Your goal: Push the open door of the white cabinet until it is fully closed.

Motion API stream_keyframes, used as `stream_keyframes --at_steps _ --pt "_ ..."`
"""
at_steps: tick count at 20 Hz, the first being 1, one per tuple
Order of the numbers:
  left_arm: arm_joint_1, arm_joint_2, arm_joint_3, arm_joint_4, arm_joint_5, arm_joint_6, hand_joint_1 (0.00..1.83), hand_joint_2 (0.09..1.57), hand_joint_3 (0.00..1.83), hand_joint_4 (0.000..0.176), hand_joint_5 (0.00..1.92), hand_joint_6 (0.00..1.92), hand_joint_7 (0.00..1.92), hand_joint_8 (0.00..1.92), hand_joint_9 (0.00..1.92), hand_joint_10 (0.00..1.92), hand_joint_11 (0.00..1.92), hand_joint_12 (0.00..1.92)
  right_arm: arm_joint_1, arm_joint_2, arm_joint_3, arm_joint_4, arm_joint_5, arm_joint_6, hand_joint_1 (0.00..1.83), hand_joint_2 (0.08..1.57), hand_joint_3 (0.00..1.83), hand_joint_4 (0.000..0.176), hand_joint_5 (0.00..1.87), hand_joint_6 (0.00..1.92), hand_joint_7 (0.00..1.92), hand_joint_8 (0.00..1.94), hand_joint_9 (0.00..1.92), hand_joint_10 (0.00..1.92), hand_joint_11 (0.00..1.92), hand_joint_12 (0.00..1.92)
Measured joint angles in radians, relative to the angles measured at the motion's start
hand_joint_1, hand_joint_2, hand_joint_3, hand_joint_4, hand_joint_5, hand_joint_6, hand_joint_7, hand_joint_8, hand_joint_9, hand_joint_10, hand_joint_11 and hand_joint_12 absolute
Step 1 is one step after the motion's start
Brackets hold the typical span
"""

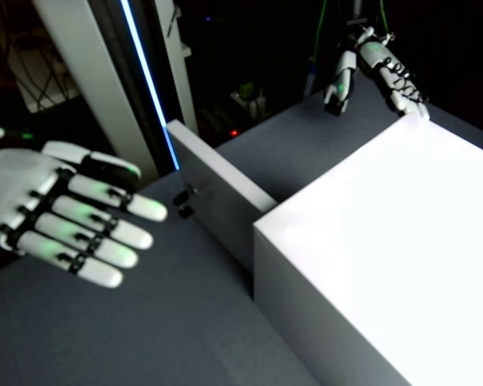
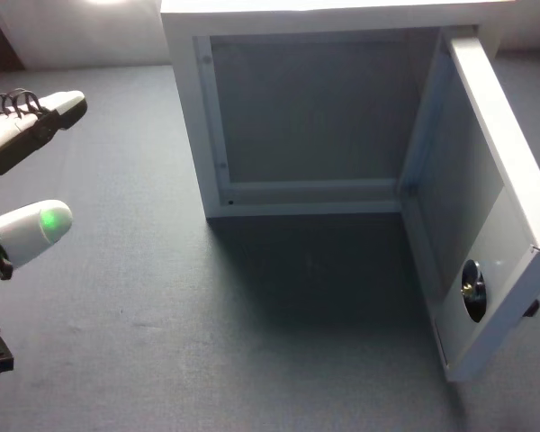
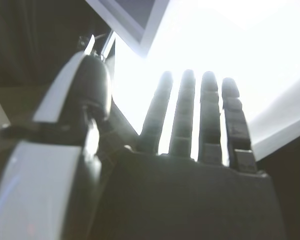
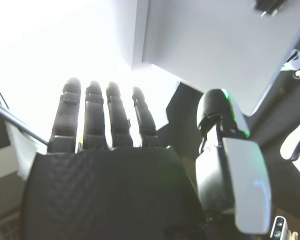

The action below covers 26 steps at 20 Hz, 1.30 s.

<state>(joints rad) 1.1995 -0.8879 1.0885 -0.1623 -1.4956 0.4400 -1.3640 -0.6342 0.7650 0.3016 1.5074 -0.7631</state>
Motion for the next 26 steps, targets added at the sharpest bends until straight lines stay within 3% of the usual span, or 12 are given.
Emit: stream_keyframes --at_steps 4,6,9,11,15,17,20,24,26 --pt "0.000 0.000 0.000 0.010 0.009 0.000 0.00 1.44 0.00 0.000 0.06 0.00 0.10 0.00 0.09 0.01 0.00 0.36 0.000 0.003 0.000 -0.035 -0.039 0.001 0.32 1.38 0.00 0.000 0.26 0.01 0.17 0.00 0.14 0.10 0.00 1.20" --pt "0.000 0.000 0.001 0.013 0.011 0.000 0.00 1.43 0.00 0.000 0.08 0.00 0.09 0.00 0.06 0.01 0.00 0.07 0.000 0.018 -0.001 -0.063 -0.058 0.003 0.39 1.35 0.00 0.000 0.28 0.01 0.16 0.00 0.16 0.09 0.00 1.23" --pt "0.000 0.000 0.002 0.012 0.018 0.000 0.00 1.44 0.00 0.000 0.08 0.00 0.09 0.00 0.06 0.01 0.00 0.05 0.000 0.039 -0.004 -0.103 -0.069 0.008 0.41 1.33 0.00 0.000 0.28 0.01 0.16 0.00 0.17 0.08 0.00 1.16" --pt "0.000 0.000 0.002 0.013 0.019 -0.001 0.00 1.45 0.00 0.000 0.08 0.00 0.07 0.00 0.04 0.00 0.00 0.02 0.000 0.042 -0.005 -0.143 -0.085 0.025 0.42 1.28 0.00 0.000 0.31 0.01 0.21 0.01 0.21 0.11 0.00 1.31" --pt "0.000 0.000 0.002 0.006 0.021 -0.001 0.00 1.46 0.01 0.000 0.08 0.00 0.06 0.00 0.03 0.00 0.00 0.00 0.005 0.043 -0.004 -0.191 -0.092 0.035 0.42 1.26 0.00 0.000 0.33 0.01 0.27 0.01 0.28 0.11 0.00 1.18" --pt "0.000 0.000 0.002 0.001 0.021 -0.001 0.00 1.46 0.00 0.000 0.07 0.00 0.05 0.00 0.02 0.00 0.00 0.00 0.010 0.044 -0.002 -0.206 -0.097 0.045 0.34 1.26 0.00 0.000 0.31 0.00 0.26 0.00 0.27 0.08 0.00 1.10" --pt "0.000 0.000 0.002 0.000 0.021 -0.001 0.00 1.46 0.00 0.000 0.07 0.00 0.05 0.00 0.02 0.00 0.01 0.00 0.023 0.044 -0.002 -0.225 -0.103 0.050 0.33 1.24 0.00 0.000 0.32 0.00 0.26 0.00 0.28 0.07 0.00 1.13" --pt "0.000 0.000 0.002 -0.003 0.022 -0.002 0.00 1.47 0.00 0.000 0.07 0.00 0.04 0.00 0.02 0.00 0.00 0.00 0.052 0.038 0.000 -0.261 -0.115 0.054 0.28 1.22 0.00 0.000 0.31 0.00 0.26 0.00 0.29 0.04 0.00 1.01" --pt "0.000 0.000 0.002 -0.006 0.021 -0.002 0.00 1.47 0.00 0.000 0.07 0.00 0.04 0.00 0.03 0.00 0.01 0.01 0.072 0.027 0.008 -0.279 -0.128 0.060 0.26 1.22 0.00 0.000 0.32 0.00 0.28 0.01 0.32 0.04 0.00 1.06"
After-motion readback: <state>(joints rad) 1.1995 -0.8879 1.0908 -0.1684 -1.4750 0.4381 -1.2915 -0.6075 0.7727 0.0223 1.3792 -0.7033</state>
